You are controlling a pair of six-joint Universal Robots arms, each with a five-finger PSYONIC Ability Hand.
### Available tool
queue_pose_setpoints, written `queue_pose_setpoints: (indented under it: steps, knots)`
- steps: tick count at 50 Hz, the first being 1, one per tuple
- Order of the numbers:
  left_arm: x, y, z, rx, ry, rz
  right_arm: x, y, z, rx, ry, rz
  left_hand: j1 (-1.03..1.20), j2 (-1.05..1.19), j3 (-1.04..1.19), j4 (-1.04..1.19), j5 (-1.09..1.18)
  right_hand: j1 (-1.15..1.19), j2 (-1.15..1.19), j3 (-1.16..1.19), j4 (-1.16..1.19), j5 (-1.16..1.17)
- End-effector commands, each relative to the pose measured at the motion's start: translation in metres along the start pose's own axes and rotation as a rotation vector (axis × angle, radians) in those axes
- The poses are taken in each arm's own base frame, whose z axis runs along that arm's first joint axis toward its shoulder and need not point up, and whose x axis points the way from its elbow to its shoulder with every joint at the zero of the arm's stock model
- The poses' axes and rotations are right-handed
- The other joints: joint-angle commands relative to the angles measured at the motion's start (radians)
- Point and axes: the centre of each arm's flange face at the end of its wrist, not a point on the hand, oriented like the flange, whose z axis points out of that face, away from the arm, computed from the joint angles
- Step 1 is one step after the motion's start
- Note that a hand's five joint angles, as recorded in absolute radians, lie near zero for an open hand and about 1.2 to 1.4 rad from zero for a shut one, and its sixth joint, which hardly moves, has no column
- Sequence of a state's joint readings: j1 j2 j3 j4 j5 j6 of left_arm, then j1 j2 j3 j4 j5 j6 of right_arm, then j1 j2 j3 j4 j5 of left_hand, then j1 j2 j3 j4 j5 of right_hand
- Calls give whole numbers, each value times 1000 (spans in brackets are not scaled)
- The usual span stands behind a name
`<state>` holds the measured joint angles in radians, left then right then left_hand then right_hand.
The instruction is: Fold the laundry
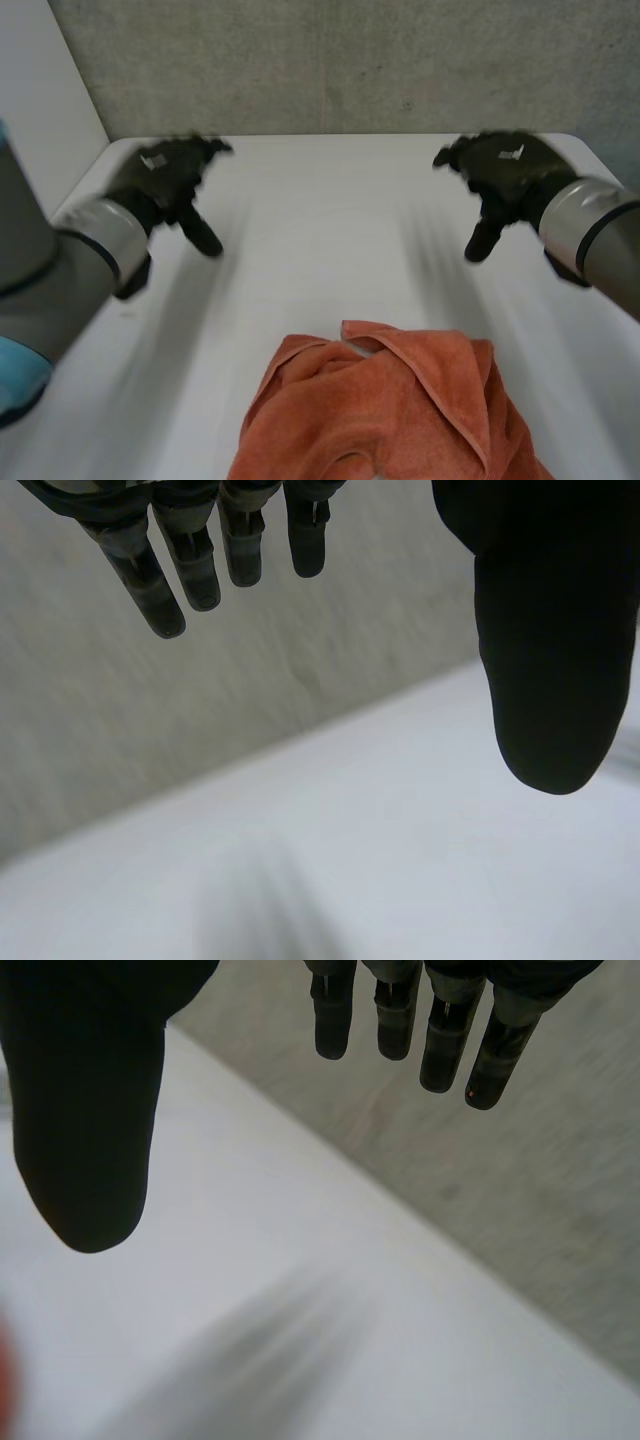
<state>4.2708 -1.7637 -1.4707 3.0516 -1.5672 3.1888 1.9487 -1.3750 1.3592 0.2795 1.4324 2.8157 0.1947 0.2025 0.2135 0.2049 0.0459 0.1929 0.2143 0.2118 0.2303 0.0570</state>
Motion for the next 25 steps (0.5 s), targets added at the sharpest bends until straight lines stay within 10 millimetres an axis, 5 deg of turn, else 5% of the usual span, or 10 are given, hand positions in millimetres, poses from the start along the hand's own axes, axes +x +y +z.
queue_pose_setpoints:
  steps: [1, 9, 15, 19, 25]
  knots:
    - [20, 77, 0, -272, 61, 5, -31, 41, -14, -194, -106, 147, 16, 8, -3, 6, -10, -18, -40, -37, -56, -57]
    - [32, 119, 1, -387, 89, -44, -55, 87, -14, -262, -202, 187, 51, 43, 32, 41, 25, -18, -40, -37, -56, -57]
    - [37, 123, 2, -392, 96, -79, -67, 109, -7, -300, -220, 176, 104, 96, 85, 94, 78, -18, -40, -37, -56, -57]
    - [43, 123, -1, -391, 122, -84, -68, 116, -2, -305, -204, 170, 171, 164, 153, 161, 146, 197, 175, 178, 159, 158]
    - [47, 124, -3, -395, 139, -83, -60, 114, 9, -200, -137, 153, 183, 175, 164, 173, 158, 1063, 1041, 1044, 1025, 1024]
